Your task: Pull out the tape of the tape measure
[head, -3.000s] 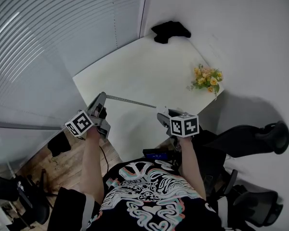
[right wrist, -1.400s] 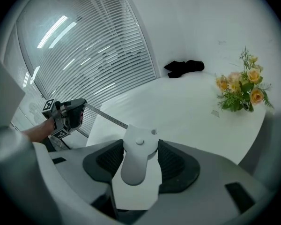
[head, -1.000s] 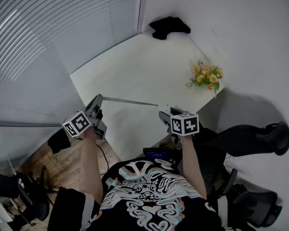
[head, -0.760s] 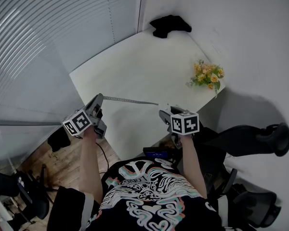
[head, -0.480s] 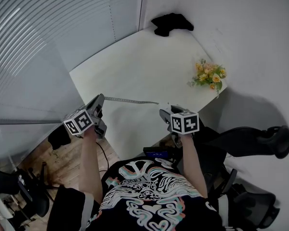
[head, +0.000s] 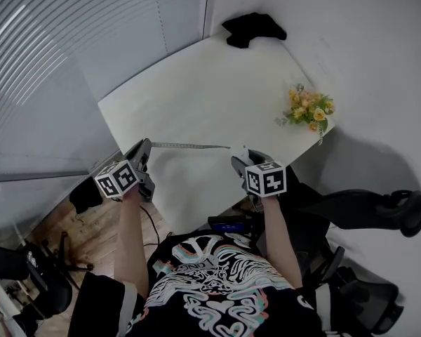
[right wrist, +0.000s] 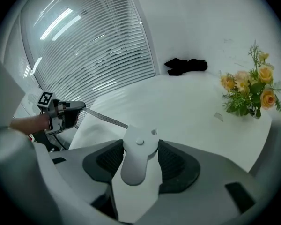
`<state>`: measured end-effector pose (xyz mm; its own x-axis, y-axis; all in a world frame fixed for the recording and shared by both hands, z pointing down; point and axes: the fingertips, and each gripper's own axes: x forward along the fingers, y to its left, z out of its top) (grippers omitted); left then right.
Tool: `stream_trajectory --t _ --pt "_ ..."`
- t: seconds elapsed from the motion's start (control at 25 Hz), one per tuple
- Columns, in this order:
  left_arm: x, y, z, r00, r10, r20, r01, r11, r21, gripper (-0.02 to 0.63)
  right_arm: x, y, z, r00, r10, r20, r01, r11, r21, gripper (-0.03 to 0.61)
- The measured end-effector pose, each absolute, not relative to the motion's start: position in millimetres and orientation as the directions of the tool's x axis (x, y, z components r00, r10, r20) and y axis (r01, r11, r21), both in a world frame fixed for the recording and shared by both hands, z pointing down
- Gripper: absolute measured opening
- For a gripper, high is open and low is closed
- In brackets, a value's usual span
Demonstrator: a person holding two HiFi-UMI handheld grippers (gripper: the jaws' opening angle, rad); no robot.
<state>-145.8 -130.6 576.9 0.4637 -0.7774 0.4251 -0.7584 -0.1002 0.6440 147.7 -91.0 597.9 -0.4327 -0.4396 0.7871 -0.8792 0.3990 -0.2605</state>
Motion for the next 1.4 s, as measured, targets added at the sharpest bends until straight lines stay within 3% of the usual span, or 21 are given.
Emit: stream_trajectory --t 0.44,1.4 --pt "-134.8 -130.2 608.4 0.438 -0.748 0.499 -0.822 -0.108 0.560 0.035 151.6 -100.6 622.2 -0.310 -0.480 0.820 -0.889 0.452 -0.071 0.238" --pt "-129.5 -129.2 624.8 0.401 -0.719 0.567 -0.885 -0.143 0.444 0.041 146.9 -97.1 646.3 -0.286 -0.443 0.850 -0.891 0.450 -0.065 0.259"
